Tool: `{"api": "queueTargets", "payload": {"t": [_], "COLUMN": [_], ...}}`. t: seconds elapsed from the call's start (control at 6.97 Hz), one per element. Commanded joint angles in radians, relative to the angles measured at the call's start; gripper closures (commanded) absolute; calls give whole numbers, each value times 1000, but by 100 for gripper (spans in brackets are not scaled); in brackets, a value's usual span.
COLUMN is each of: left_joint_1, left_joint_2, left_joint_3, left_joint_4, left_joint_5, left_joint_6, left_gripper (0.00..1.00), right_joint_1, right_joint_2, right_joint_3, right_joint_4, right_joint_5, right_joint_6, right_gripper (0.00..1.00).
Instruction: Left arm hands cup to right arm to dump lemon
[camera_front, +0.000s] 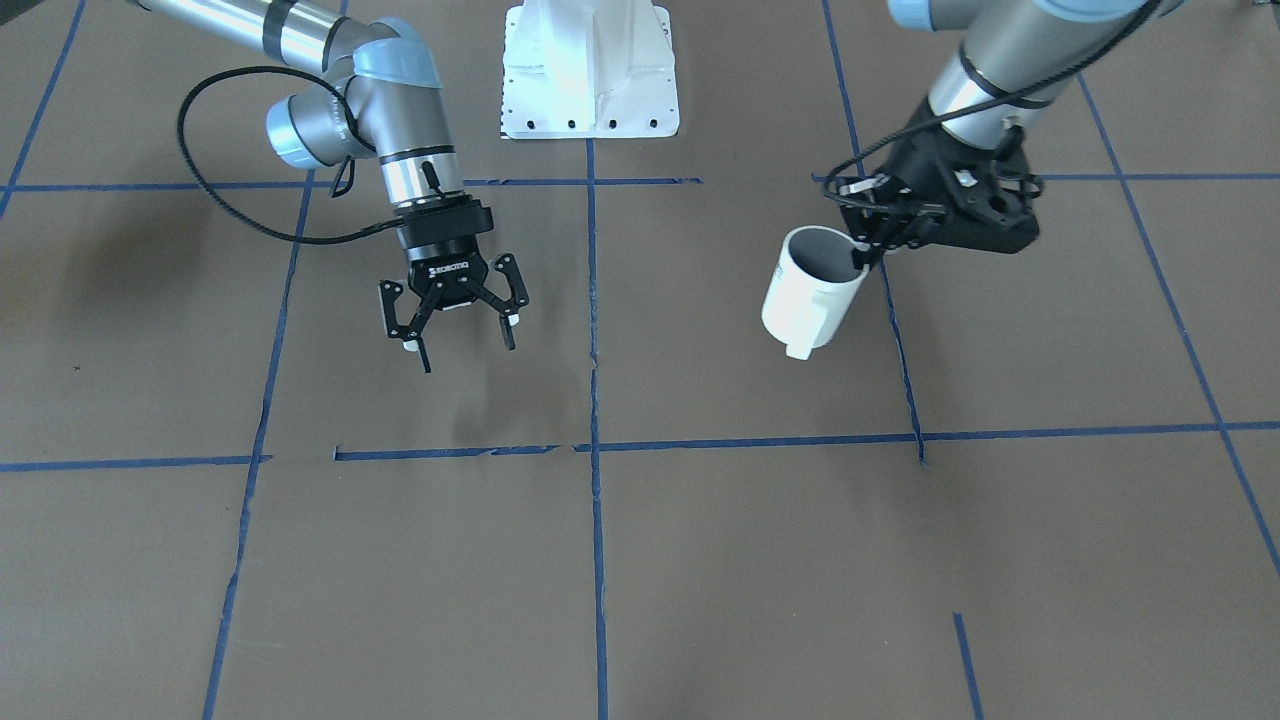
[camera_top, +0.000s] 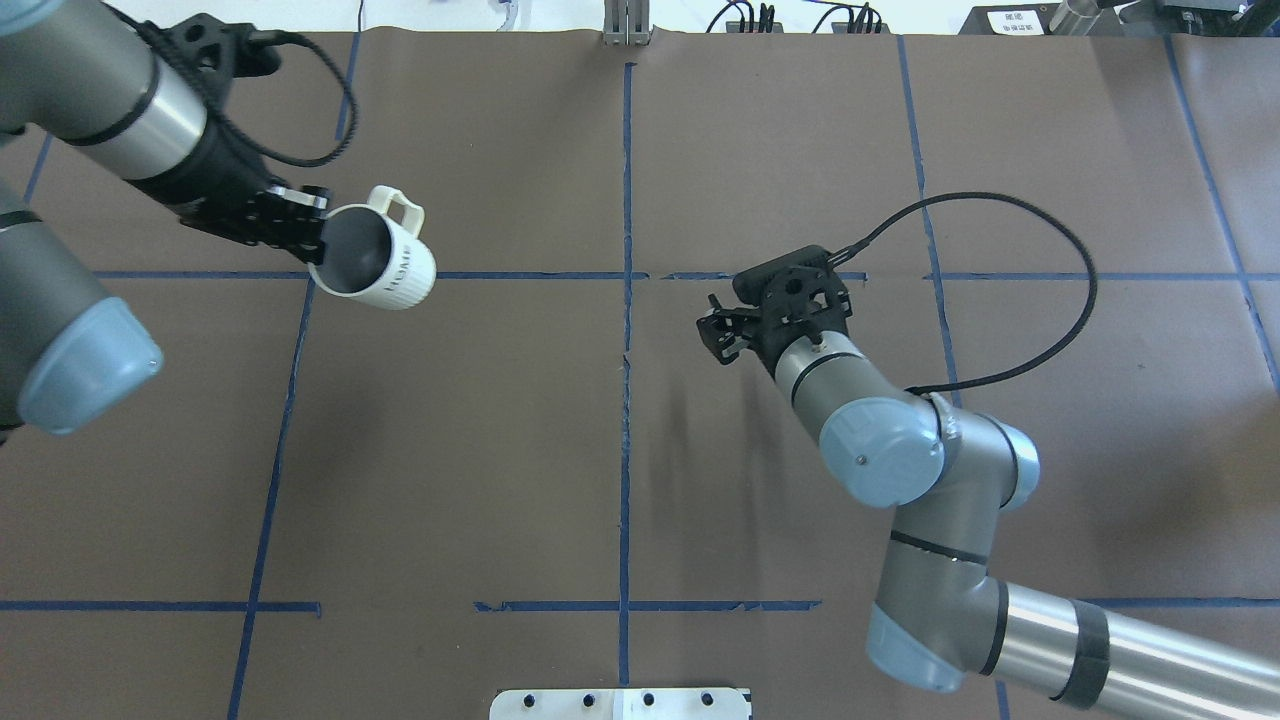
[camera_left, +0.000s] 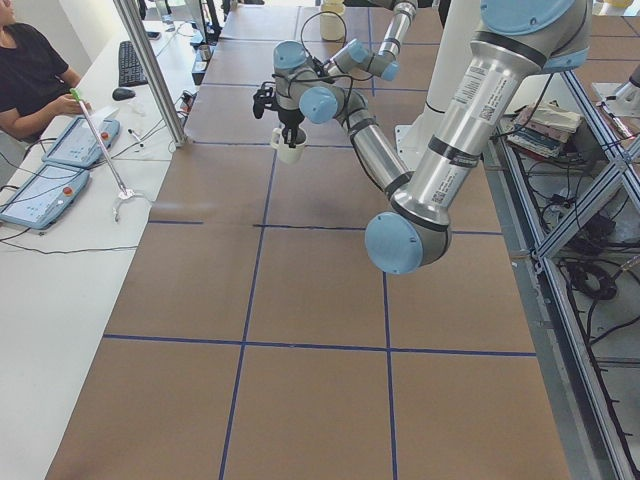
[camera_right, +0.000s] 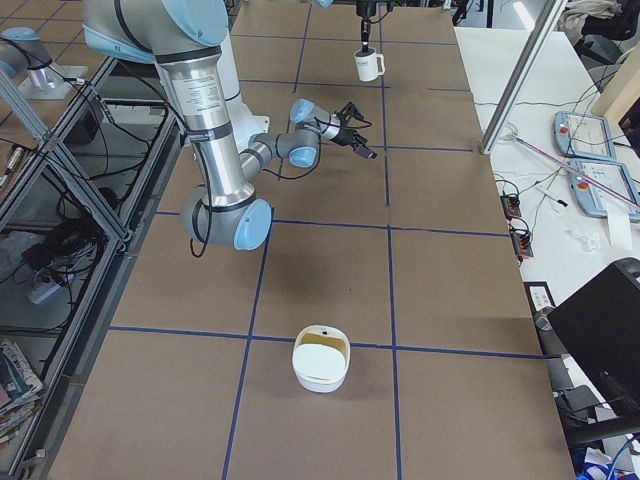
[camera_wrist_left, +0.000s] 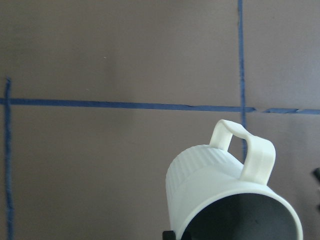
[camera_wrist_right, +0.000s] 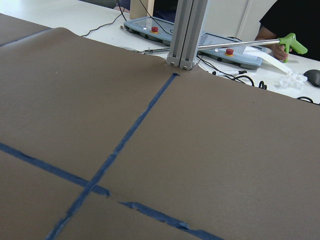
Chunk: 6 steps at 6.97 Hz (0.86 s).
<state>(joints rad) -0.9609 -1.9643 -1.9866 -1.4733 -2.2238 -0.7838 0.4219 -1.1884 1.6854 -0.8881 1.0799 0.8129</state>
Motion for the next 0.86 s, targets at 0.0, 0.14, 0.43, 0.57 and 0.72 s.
{"api": "queueTargets", "payload": {"t": [0.0,0.14,0.43,0.57,0.72], "left_joint_1": [-146,-203,-208,-208,-210], "left_joint_2": [199,221,306,323,347], "left_joint_3": [21,73,214,271,285], "left_joint_4": [-1,-1,-150,-204,-199], "left_joint_5": [-67,-85,-117,-120,-208], "left_joint_6": [353,461,457,367,256], "left_gripper": [100,100,100,100,100], "right_joint_1": [157,258,448,562,640], "right_joint_2": [-54,-95,-158,-192,-218], "right_joint_3": [33,46,59,57,59], "right_joint_4": [-6,-8,-9,-14,-31], "right_joint_5": [213,364,629,817,945], "right_joint_6": [-1,-1,-14,-14,-15], "right_gripper": [0,0,0,0,0]}}
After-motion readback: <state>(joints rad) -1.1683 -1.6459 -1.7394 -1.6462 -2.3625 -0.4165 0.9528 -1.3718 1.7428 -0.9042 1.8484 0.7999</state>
